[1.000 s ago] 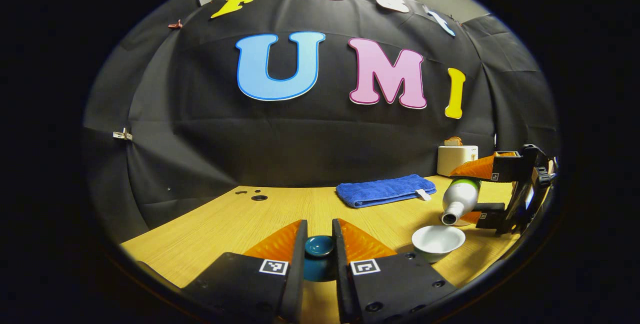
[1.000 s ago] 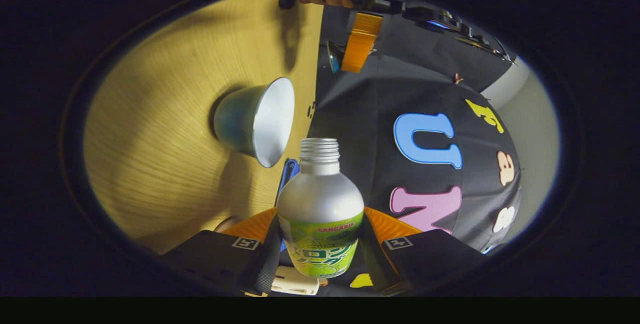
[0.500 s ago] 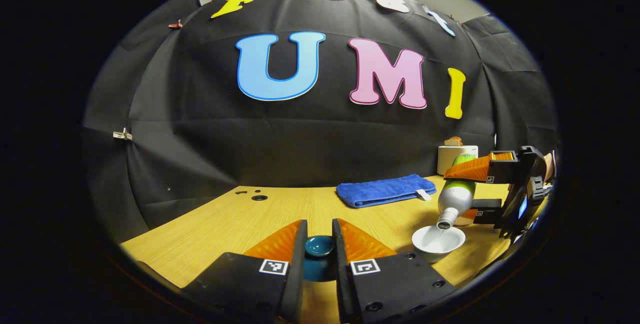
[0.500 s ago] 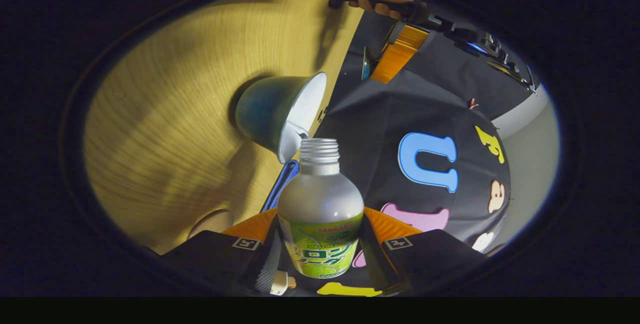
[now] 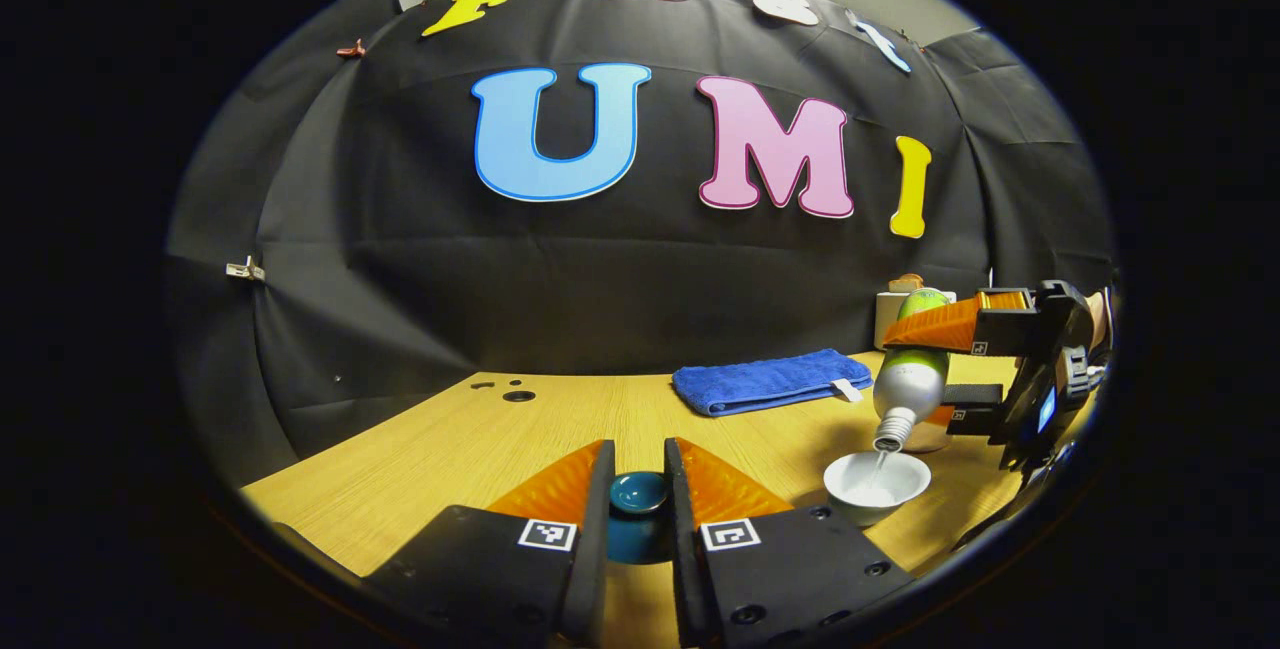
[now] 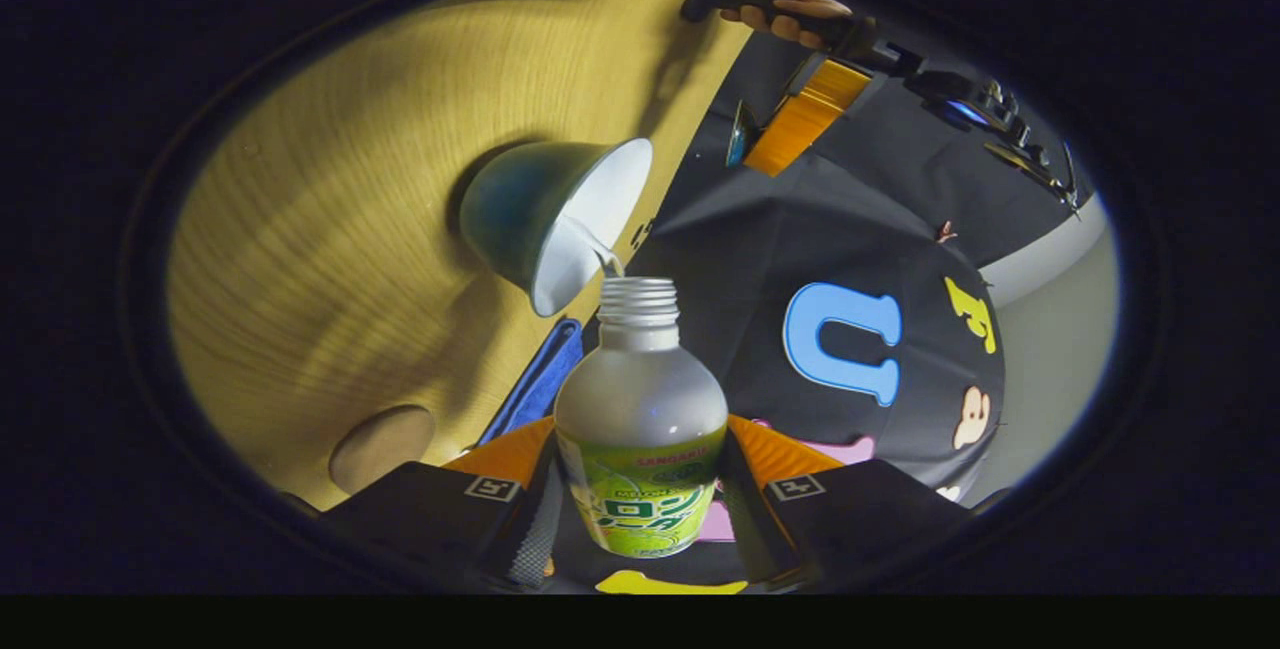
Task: Open the teacup lid with one hand, grasp the water bottle and pour water into the teacup with the other hand; after pouring, place the water bottle on the coaster and then close the teacup lid.
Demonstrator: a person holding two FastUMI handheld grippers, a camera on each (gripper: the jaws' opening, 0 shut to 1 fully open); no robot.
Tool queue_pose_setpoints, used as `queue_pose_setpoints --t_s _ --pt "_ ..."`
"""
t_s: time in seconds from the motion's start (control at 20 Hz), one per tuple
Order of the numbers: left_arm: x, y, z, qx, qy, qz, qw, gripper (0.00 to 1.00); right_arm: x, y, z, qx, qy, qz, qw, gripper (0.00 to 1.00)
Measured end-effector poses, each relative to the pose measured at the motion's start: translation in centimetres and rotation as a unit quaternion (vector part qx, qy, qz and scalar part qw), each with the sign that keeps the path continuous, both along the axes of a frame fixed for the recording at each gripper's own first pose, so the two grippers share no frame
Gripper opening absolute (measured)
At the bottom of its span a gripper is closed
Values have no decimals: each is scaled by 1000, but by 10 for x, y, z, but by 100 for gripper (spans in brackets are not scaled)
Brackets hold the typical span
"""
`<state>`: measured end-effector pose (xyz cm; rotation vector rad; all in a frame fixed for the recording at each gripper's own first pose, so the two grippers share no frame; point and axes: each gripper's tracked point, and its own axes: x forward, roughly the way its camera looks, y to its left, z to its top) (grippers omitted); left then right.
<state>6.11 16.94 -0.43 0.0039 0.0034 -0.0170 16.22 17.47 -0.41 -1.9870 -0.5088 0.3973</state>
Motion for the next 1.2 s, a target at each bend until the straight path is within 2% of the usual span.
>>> queue_pose_setpoints --t_s 0.25,0.3,0.35,0.4,0.45,0.75,1.2 --pt "0 0 0 0 0 0 1000 31 -2 4 8 -27 -10 10 1000 74" --pt "-1 0 0 0 0 0 1000 32 -2 4 9 -35 -11 12 999 77" --pt "0 1 0 0 0 0 1000 32 -2 4 10 -40 -15 13 999 71" --pt "0 1 0 0 0 0 1000 32 -3 3 11 -43 -19 14 999 77" --pt "0 1 0 0 0 0 1000 32 -3 2 11 -45 -20 15 999 74" --pt "0 1 0 0 0 -1 1000 32 -7 9 24 -70 -48 29 996 74" --pt "0 1 0 0 0 -1 1000 32 -9 8 42 -56 -59 29 996 74"
